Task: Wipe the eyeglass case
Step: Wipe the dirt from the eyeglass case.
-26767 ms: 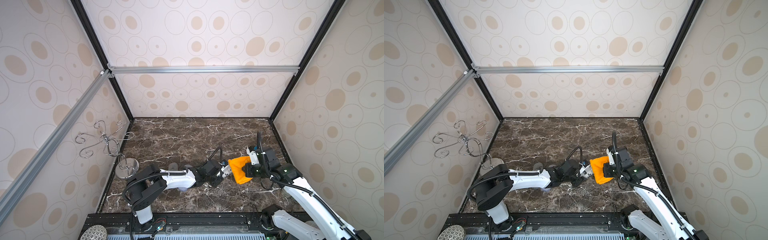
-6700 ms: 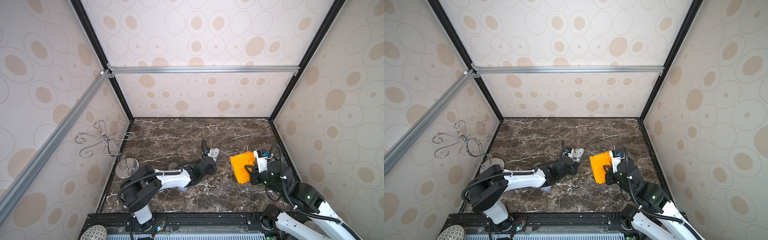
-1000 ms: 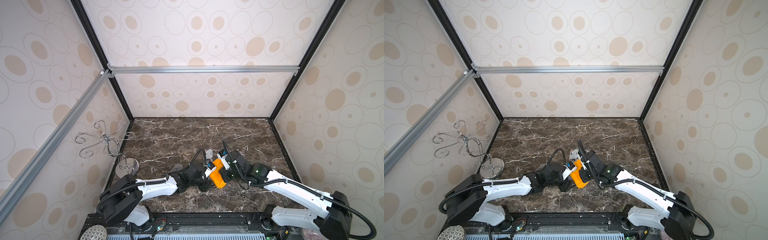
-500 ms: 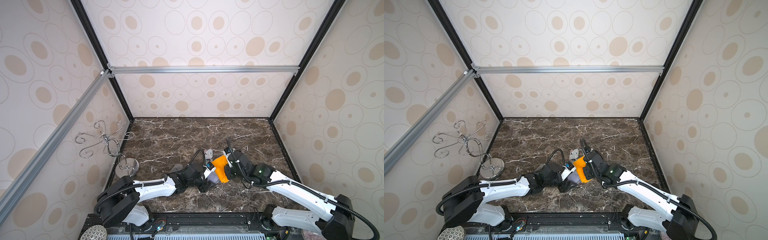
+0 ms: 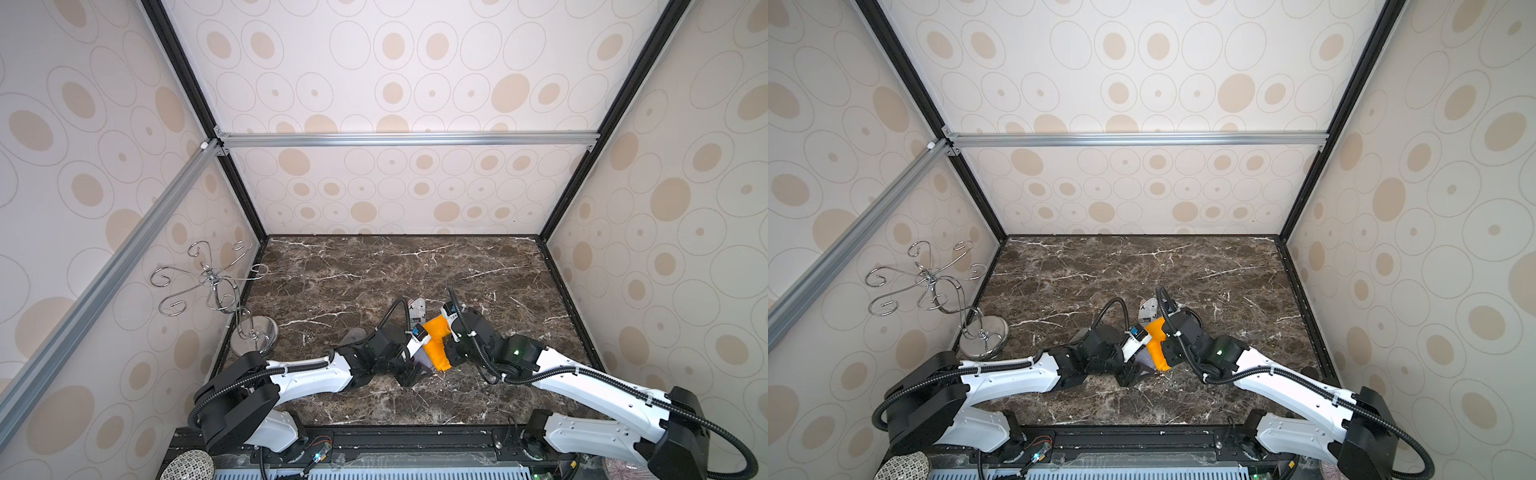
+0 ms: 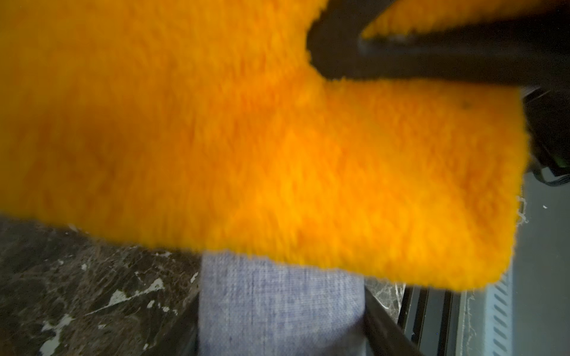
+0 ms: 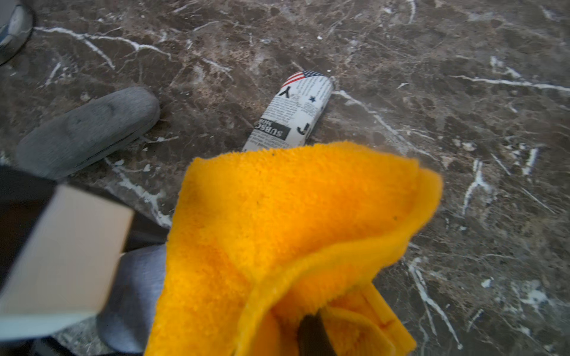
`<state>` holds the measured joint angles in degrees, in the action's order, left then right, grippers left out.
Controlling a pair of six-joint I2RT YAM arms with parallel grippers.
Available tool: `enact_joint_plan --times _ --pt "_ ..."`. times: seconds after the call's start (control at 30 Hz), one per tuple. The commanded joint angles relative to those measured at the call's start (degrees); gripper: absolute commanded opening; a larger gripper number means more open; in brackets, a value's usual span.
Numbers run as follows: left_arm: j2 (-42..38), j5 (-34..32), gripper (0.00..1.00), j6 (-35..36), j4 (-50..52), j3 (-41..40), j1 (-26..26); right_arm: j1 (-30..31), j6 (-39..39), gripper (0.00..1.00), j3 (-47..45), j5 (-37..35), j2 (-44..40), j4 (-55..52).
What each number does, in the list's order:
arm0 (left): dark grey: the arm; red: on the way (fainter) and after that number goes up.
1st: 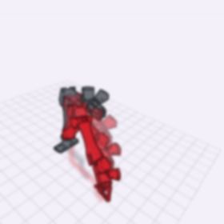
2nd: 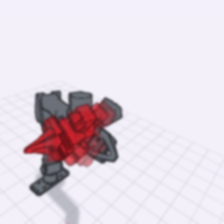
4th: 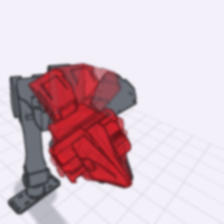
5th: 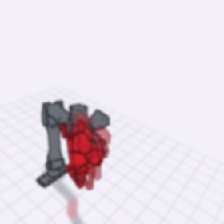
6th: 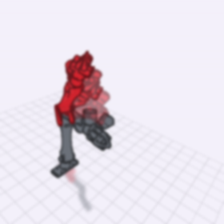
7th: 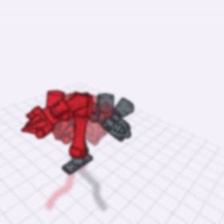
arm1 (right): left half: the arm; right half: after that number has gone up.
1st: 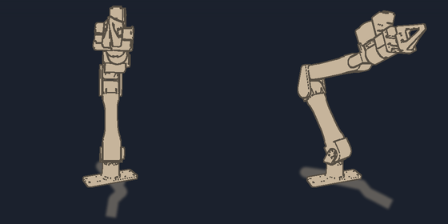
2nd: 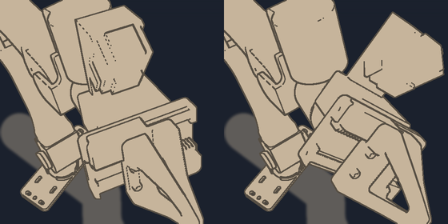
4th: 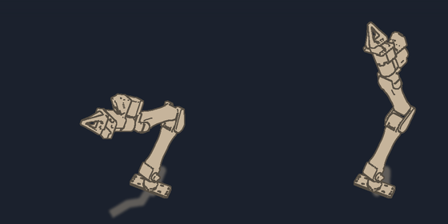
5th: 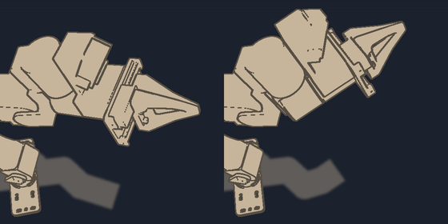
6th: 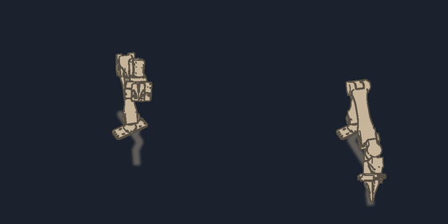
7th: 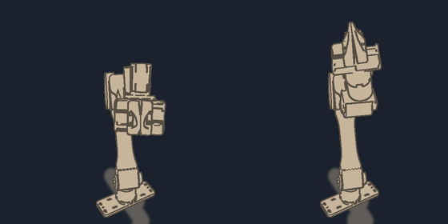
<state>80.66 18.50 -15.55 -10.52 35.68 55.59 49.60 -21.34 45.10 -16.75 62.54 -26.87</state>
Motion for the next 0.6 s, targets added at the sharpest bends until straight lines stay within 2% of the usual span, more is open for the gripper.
enact_joint_plan --times 0.0,0.2,0.43,0.57 --pt "-3.1 2.1 0.54 -0.4 -4.6 0.2 -0.2 -2.3 -1.6 0.00 0.5 -5.4 -1.3 -4.3" --pt "-3.7 0.4 0.54 -1.9 -6.7 -0.8 -0.2 -1.2 2.0 0.00 1.0 1.6 -1.0 -2.7" --pt "-3.2 0.7 0.54 -2.6 -7.4 -0.3 -0.4 4.2 3.0 0.00 1.3 2.3 2.8 0.4" --pt "-4.0 1.3 0.54 -2.1 -7.9 -1.6 -0.5 2.9 -1.4 0.00 1.0 -3.4 2.6 -1.0"
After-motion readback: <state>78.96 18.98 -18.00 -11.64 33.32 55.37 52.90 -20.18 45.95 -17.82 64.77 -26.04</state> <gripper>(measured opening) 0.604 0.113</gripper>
